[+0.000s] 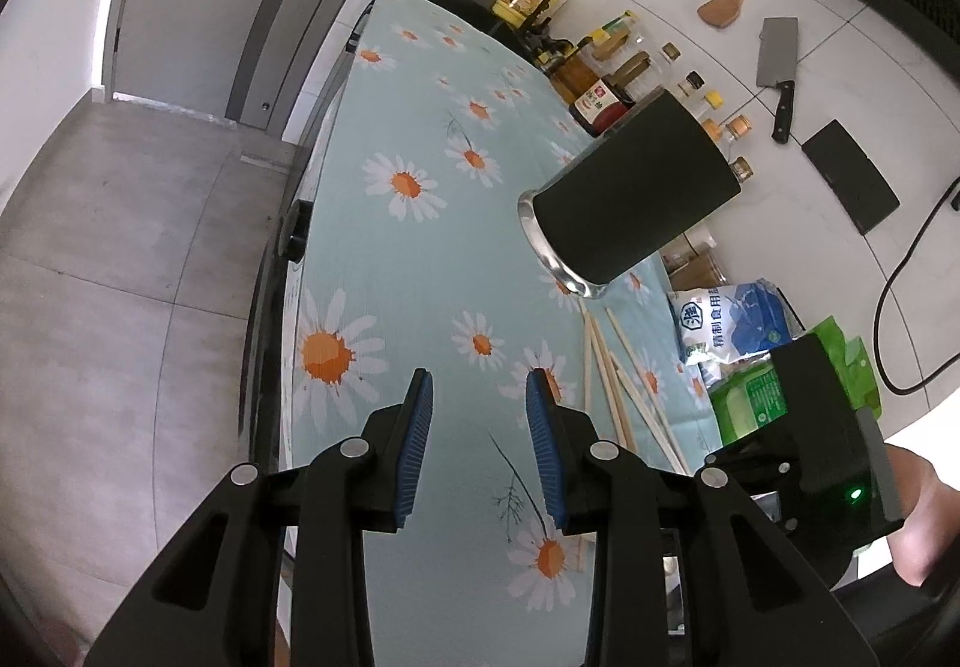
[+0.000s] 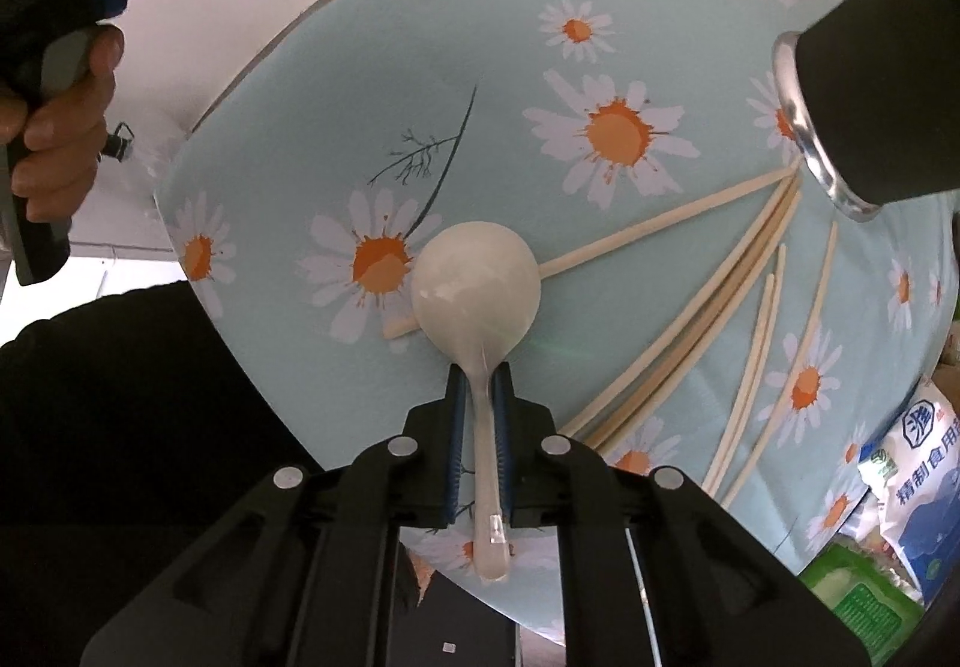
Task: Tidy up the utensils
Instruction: 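Grasp the second white spoon with the right gripper while the left gripper moves to the chopsticks, then grasp one wooden chopstick with the left gripper while the right gripper lifts the white spoon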
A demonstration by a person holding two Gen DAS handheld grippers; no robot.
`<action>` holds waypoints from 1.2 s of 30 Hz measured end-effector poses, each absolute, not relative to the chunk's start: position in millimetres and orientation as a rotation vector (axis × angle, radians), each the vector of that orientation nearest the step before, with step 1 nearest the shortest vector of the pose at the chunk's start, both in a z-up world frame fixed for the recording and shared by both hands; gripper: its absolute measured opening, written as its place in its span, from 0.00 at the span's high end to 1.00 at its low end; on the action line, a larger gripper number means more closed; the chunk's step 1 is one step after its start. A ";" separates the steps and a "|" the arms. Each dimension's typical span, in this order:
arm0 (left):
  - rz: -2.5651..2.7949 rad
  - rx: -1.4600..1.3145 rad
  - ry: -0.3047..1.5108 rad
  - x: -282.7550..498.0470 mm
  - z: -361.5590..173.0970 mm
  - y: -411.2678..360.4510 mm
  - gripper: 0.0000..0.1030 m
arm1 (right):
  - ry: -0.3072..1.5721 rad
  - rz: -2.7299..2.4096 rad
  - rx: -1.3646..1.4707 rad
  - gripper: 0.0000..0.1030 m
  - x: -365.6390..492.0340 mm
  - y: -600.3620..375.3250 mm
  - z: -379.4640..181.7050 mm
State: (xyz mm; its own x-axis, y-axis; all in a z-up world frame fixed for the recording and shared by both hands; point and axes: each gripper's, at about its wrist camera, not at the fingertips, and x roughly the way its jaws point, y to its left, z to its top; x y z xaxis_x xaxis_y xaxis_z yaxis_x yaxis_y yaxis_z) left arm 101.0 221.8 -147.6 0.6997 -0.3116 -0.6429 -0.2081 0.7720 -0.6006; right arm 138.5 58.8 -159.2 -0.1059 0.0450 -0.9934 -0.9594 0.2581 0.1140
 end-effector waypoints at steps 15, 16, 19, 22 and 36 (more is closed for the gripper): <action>-0.144 -0.594 0.937 136.9 -150.2 189.7 0.70 | 1.368 1.105 -0.674 0.91 197.5 2.3 -105.3; -0.156 -0.573 0.957 143.3 -150.5 185.3 0.70 | 1.367 1.105 -0.651 0.91 201.4 -3.1 -102.6; -0.187 -0.515 1.013 161.0 -152.0 174.2 0.70 | 1.355 1.106 -0.570 0.91 216.0 -23.0 -91.6; -0.210 -0.454 1.053 175.6 -153.1 163.5 0.70 | 1.325 1.093 -0.500 0.91 228.7 -42.7 -80.9; -0.170 -0.227 1.240 216.2 -160.5 107.4 0.70 | 1.227 1.167 -0.231 0.91 265.7 -113.1 -56.1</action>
